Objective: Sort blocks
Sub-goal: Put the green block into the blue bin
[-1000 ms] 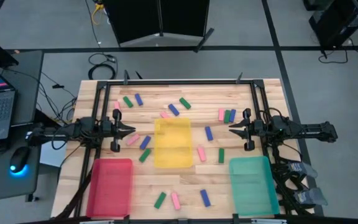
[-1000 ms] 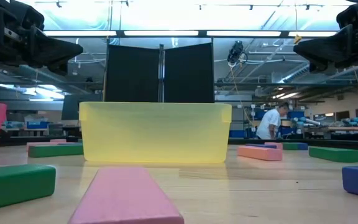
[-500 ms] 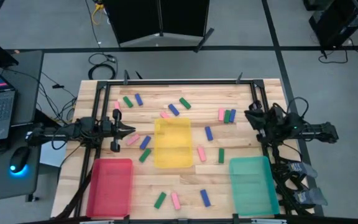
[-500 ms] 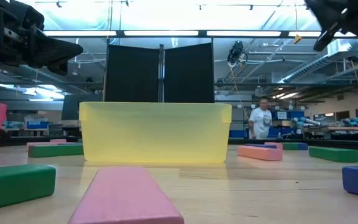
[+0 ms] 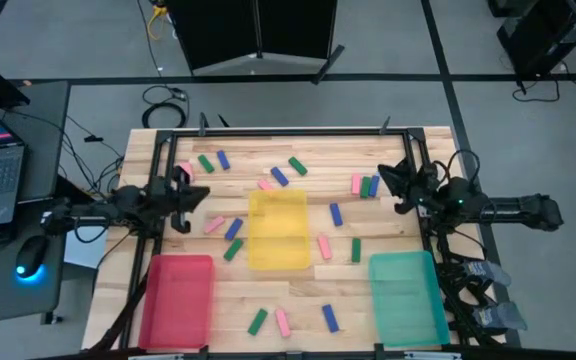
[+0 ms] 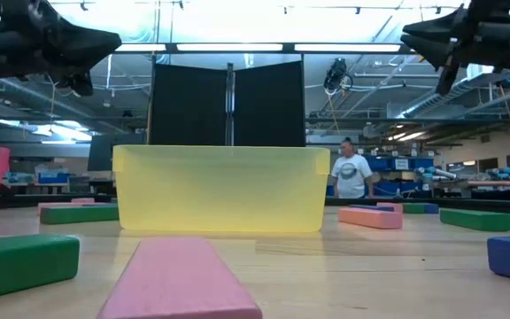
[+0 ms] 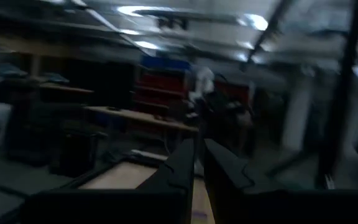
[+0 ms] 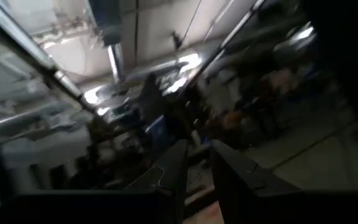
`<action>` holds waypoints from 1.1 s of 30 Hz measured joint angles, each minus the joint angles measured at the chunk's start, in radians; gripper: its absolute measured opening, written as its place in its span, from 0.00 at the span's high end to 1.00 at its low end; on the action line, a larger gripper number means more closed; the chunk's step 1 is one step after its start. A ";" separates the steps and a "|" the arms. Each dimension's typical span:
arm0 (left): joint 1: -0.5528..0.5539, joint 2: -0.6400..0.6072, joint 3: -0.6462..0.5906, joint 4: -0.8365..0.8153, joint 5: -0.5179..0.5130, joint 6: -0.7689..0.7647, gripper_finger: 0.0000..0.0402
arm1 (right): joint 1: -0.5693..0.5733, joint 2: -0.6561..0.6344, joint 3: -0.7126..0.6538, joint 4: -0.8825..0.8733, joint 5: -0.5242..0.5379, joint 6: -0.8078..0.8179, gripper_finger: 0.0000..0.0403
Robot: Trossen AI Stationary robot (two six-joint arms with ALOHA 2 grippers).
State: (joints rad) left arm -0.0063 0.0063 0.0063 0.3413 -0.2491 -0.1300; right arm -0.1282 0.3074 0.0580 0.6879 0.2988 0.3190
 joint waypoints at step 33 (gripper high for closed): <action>0.000 0.318 0.000 0.188 -0.330 -0.217 0.78 | 0.224 0.974 0.859 -1.517 -0.184 0.526 0.68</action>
State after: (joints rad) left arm -0.0067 0.3244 0.0067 0.5289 -0.5793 -0.3467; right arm 0.0955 1.2813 0.9168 -0.8288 0.1151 0.8453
